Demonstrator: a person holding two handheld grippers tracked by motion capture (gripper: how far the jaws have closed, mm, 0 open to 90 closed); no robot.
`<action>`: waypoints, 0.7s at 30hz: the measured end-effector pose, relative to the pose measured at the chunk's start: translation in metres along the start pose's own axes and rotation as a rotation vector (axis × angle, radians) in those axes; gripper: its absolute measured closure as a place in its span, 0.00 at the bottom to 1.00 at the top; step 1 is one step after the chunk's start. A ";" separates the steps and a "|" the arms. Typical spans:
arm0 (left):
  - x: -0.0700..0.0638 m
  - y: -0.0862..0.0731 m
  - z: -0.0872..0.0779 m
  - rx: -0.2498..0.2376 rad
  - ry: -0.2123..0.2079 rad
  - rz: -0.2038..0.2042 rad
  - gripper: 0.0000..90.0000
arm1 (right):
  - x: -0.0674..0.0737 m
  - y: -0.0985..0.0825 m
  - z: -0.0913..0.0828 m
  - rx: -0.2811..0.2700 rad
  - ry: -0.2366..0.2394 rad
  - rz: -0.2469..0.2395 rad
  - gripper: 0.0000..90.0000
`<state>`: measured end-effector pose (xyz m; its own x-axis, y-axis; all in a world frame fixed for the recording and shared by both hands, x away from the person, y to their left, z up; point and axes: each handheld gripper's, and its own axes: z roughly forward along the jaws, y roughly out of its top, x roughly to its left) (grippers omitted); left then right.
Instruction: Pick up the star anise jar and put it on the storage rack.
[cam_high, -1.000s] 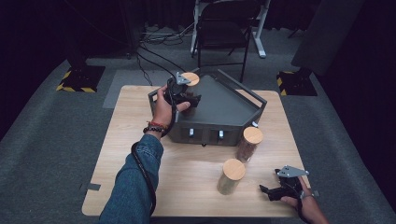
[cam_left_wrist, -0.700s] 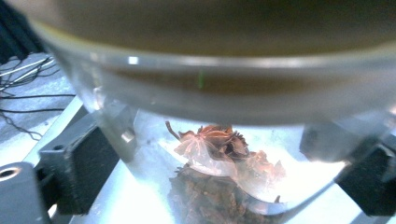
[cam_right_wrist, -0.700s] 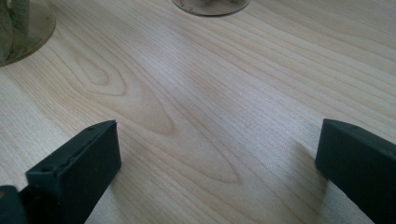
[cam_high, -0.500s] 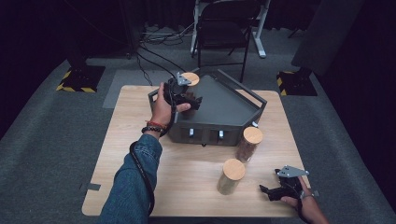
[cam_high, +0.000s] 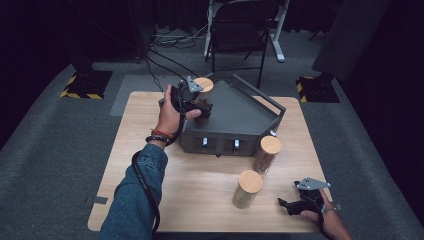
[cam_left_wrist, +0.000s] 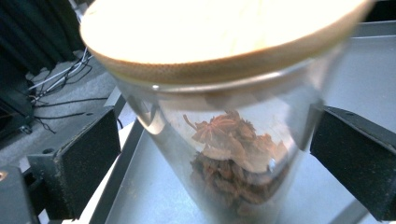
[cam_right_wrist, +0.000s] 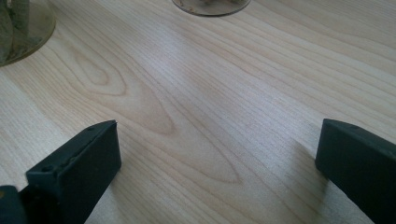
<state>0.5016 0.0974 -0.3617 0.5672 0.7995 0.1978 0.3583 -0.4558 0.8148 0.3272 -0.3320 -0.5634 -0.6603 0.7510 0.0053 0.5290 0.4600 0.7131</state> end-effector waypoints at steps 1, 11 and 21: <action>-0.001 -0.001 -0.003 -0.001 0.002 0.012 0.01 | 0.000 0.000 0.000 0.000 0.000 0.000 0.00; -0.007 -0.013 -0.033 -0.032 0.004 0.092 0.01 | 0.000 0.000 0.000 0.000 0.000 -0.001 0.00; -0.018 -0.044 -0.056 -0.046 -0.016 0.150 0.01 | 0.000 0.000 0.000 0.000 0.000 0.000 0.00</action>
<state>0.4339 0.1248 -0.3710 0.6236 0.7172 0.3110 0.2342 -0.5509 0.8010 0.3272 -0.3320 -0.5634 -0.6605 0.7508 0.0053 0.5288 0.4602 0.7131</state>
